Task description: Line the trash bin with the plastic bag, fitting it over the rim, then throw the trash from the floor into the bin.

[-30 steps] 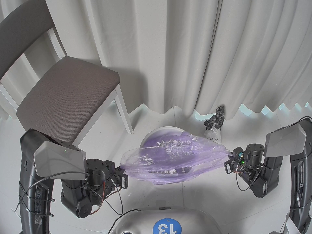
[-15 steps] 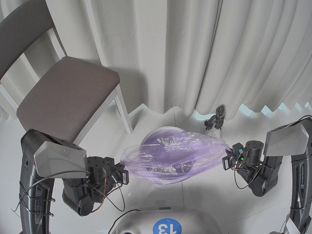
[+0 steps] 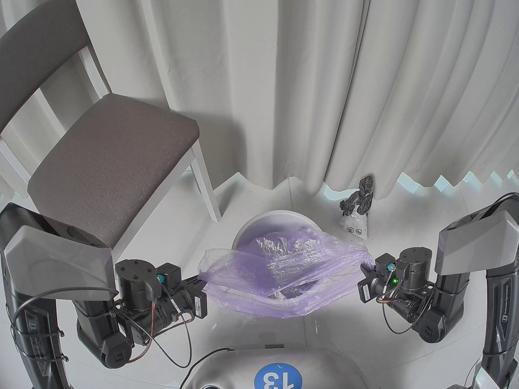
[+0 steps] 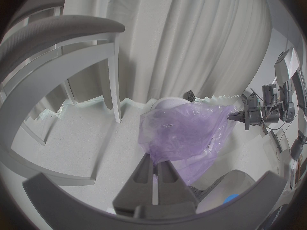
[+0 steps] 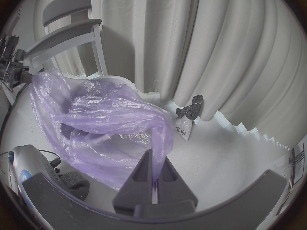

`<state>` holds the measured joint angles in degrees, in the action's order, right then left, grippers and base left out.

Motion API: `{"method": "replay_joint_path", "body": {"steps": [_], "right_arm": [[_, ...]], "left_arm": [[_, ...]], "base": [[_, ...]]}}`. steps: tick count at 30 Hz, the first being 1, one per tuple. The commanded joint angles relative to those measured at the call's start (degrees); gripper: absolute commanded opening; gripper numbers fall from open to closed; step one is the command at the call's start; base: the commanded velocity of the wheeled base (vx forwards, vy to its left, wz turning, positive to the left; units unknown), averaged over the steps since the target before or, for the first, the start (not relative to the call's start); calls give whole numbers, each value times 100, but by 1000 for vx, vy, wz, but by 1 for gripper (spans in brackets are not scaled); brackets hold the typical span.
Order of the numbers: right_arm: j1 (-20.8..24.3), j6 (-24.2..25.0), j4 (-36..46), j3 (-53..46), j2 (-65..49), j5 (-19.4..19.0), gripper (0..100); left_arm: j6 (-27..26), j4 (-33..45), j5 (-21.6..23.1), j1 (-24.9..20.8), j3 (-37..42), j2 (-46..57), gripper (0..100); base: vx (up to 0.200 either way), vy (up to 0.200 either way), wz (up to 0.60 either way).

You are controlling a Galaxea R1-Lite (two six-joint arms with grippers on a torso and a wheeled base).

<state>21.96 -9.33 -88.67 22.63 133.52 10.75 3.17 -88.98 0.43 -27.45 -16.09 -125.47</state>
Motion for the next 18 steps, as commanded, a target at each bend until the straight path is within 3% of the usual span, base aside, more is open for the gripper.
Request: {"method": "replay_joint_path", "body": {"steps": [1, 6, 7, 8, 14, 18], "right_arm": [[-315, 106, 360, 409, 25, -21, 0], [-420, 493, 913, 743, -63, -56, 0], [-455, 906, 1485, 1025, -186, -117, 0], [-455, 906, 1485, 1025, -186, -117, 0], [-420, 2075, 3260, 1983, -283, -267, 0], [-420, 2295, 3726, 2229, -274, -284, 0]], "left_arm": [[26, -102, -16, -32, -87, -31, 0], [43, -102, -51, -32, -166, -66, 0], [52, -102, -51, -41, -184, -66, 0], [52, -102, -51, -41, -184, -66, 0], [70, -102, -43, -67, -184, -206, 0], [70, -102, -43, -67, -201, -329, 0]], "base": [[0, 0, 0], [0, 0, 0], [0, 0, 0], [0, 0, 0], [0, 0, 0], [0, 0, 0]]}}
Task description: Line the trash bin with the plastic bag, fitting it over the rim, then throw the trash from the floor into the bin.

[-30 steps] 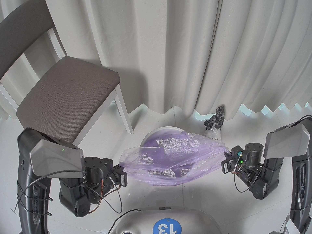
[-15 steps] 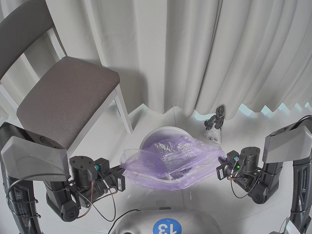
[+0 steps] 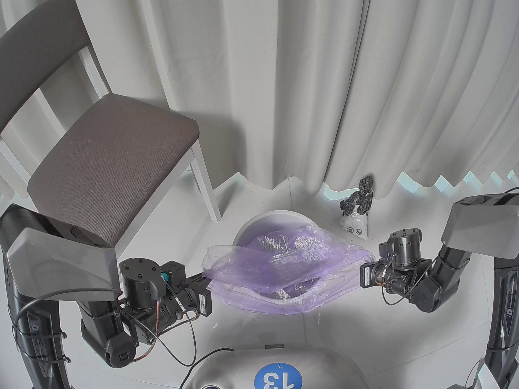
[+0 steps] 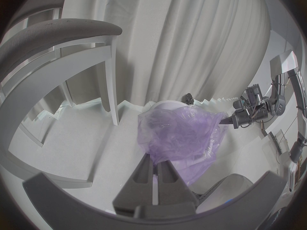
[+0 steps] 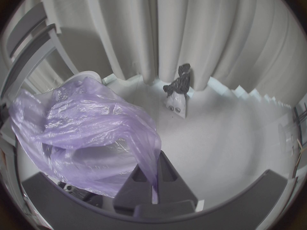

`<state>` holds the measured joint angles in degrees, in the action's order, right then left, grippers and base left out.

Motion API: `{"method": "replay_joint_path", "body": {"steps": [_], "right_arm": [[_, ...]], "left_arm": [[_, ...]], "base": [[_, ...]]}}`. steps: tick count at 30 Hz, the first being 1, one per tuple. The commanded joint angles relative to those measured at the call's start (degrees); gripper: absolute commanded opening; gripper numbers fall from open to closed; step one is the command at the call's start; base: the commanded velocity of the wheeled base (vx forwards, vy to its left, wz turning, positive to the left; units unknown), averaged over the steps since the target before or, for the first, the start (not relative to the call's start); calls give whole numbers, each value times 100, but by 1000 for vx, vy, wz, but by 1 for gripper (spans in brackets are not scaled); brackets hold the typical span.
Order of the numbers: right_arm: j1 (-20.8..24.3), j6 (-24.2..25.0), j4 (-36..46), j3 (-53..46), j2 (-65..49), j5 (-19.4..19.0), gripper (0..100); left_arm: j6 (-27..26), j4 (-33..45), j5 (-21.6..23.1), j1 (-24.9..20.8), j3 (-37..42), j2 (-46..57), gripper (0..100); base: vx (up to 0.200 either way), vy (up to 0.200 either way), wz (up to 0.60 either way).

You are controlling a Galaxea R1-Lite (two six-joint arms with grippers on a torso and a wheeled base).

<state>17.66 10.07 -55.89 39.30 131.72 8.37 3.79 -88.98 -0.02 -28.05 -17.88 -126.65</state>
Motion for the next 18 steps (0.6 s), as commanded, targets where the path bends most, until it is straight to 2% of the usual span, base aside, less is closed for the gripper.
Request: {"method": "replay_joint_path", "body": {"steps": [1, 9, 14, 18], "right_arm": [[0, 426, 597, 658, -76, -73, 0], [-26, 461, 632, 737, -23, -46, 0], [-53, 434, 580, 746, 38, -20, 0], [-193, 224, 413, 631, 3, -11, 0]], "left_arm": [[8, -102, -6, 1, -84, -308, 0], [60, -102, -121, 63, -383, -712, 0], [210, -102, -358, 98, -734, -1064, 0], [192, -102, -551, 124, -1015, -1459, 0]], "base": [[0, 0, 0], [0, 0, 0], [0, 0, 0], [0, 0, 0]]}}
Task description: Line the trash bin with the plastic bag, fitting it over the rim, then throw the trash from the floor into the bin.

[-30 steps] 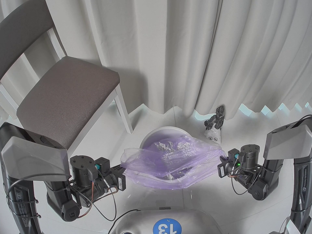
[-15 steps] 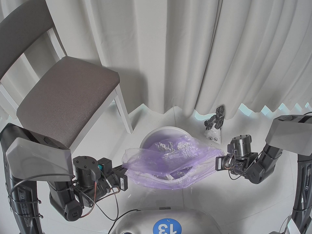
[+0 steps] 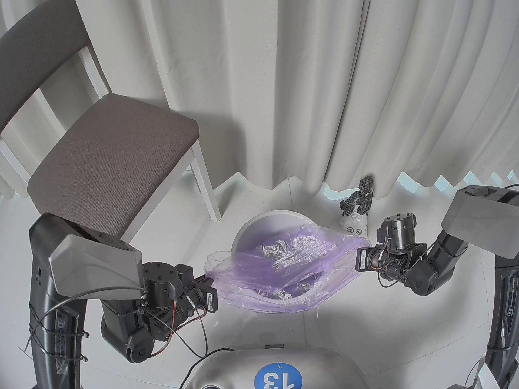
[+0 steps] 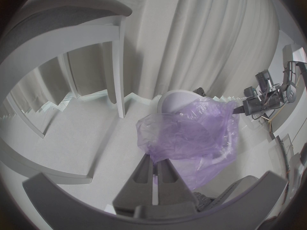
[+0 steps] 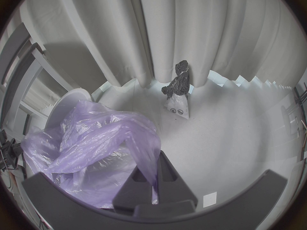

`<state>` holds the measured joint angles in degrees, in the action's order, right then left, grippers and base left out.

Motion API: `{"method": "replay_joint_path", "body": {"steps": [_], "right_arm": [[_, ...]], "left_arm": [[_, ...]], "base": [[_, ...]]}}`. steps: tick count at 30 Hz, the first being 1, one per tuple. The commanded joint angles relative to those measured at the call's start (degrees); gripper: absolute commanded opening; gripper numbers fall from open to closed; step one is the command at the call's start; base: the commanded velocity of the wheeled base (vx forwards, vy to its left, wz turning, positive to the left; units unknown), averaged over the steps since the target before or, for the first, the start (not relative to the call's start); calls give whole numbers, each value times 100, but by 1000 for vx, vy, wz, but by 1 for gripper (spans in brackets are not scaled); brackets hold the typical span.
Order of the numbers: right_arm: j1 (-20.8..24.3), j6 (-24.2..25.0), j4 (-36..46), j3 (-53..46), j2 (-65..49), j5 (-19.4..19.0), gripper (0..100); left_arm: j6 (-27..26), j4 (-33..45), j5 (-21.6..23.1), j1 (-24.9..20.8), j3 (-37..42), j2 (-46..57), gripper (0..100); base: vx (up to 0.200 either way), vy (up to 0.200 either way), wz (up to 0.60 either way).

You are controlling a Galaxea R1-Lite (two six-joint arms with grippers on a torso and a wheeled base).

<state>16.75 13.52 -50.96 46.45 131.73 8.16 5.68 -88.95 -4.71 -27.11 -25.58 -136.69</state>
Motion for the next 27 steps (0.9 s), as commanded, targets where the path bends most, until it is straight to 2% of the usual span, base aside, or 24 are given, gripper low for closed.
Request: {"method": "replay_joint_path", "body": {"steps": [1, 4, 10, 12, 13, 14, 19, 27], "right_arm": [[-154, -262, -134, -162, 2, 11, 0], [-260, -710, -591, -531, 46, -7, 0], [-401, -1818, -2472, -1358, 467, -253, 0], [-392, -2099, -3087, -1551, 749, -350, 0], [-392, -2125, -3122, -1560, 766, -350, 0], [-392, -2363, -3518, -1656, 1004, -359, 0], [-392, -2864, -3904, -1946, 1267, -394, 0], [-234, -2995, -3904, -2034, 1522, -411, 0]], "left_arm": [[21, -105, -136, 39, -334, -507, 0], [30, -105, -215, 110, -431, -525, 0], [38, -105, -241, 127, -563, -543, 0], [30, -105, -312, 110, -598, -534, 0], [30, -105, -320, 101, -606, -534, 0], [30, -105, -461, 66, -677, -534, 0], [-14, -105, -681, 118, -738, -525, 0], [-41, -105, -707, 118, -765, -516, 0]], "base": [[0, 0, 0], [0, 0, 0], [0, 0, 0], [0, 0, 0], [0, 0, 0], [0, 0, 0], [0, 0, 0], [0, 0, 0]]}}
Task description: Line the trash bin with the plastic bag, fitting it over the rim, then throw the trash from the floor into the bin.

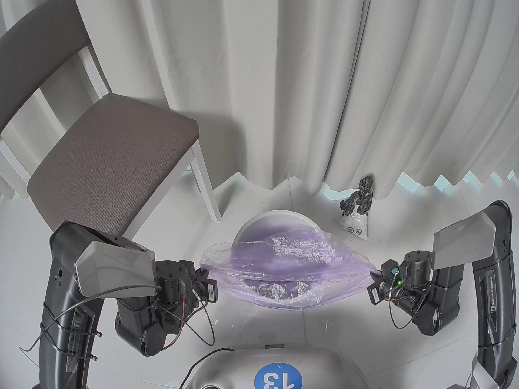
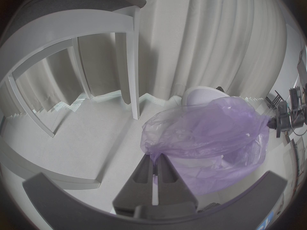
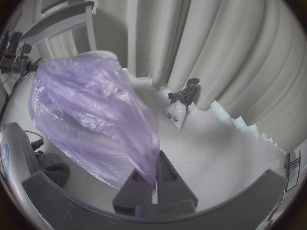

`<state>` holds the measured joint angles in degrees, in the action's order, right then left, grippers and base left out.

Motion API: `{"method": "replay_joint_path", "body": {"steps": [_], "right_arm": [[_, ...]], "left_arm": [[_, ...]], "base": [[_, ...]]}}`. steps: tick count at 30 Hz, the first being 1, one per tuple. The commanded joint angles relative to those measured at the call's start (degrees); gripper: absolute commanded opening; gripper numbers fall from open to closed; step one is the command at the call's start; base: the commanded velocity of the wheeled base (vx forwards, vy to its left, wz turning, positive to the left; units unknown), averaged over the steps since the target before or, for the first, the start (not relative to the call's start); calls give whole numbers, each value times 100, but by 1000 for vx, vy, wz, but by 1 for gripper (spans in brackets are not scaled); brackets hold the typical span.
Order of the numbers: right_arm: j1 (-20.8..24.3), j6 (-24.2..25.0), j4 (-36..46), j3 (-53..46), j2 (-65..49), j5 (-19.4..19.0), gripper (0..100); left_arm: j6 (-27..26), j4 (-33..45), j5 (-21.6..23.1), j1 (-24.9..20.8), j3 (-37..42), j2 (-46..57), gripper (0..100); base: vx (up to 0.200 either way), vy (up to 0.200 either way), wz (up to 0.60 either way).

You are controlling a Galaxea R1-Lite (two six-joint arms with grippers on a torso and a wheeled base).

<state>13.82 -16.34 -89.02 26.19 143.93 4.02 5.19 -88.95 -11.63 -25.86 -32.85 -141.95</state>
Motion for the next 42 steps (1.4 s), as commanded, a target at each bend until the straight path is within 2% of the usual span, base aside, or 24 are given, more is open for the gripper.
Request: {"method": "replay_joint_path", "body": {"steps": [1, 6, 9, 10, 21, 32, 34, 37, 39, 42], "right_arm": [[59, -10, -98, 1, 311, 2, 0], [77, -45, -98, -43, 311, 11, 0], [77, -230, -98, -96, 319, 11, 0], [77, -282, -98, -131, 319, 2, 100], [50, -142, -98, -377, -76, -191, 100], [77, -195, -98, -1617, -1869, -807, 100], [208, -186, -98, -1581, -2150, -754, 100], [683, -63, -98, -1142, -2484, -552, 100], [894, -45, -90, -694, -2493, -279, 100], [1483, -10, 192, 220, -2361, 213, 100]], "left_arm": [[8, -105, -15, -7, -37, 18, 0], [61, -105, -15, -16, -98, 44, 0], [70, -105, -15, -16, -151, 18, 0], [70, -105, -15, -16, -178, 18, 0], [78, -105, -24, -42, -195, 36, 0], [157, -105, -111, -95, -178, 88, 0], [157, -105, -120, -95, -134, 220, 0], [157, -105, -103, -51, -28, 413, 0], [157, -105, -103, -34, -19, 466, 0], [166, -105, -111, -25, 16, 475, 0]], "base": [[0, 0, 0], [0, 0, 0], [0, 0, 0], [0, 0, 0], [0, 0, 0], [0, 0, 0], [0, 0, 0], [0, 0, 0], [0, 0, 0], [0, 0, 0]]}}
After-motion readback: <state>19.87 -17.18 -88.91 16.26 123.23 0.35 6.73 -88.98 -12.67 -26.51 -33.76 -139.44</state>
